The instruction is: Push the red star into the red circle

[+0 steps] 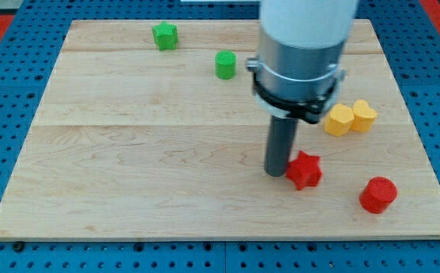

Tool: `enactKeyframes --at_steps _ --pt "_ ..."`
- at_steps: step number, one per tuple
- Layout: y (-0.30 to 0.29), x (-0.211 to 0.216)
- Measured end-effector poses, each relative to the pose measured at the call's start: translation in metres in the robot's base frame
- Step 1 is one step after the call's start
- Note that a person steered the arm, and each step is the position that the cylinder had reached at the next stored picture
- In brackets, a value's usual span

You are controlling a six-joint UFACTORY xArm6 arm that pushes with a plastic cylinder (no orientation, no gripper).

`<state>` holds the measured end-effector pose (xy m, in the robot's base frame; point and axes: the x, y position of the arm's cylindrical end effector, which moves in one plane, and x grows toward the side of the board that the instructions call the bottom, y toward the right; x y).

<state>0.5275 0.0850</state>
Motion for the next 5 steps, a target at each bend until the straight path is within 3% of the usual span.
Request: enactKeyframes --at_steps 1,3,5 --pt "0.017 0.0" --pt "-0.011 -0.02" --pt "0.028 -0.015"
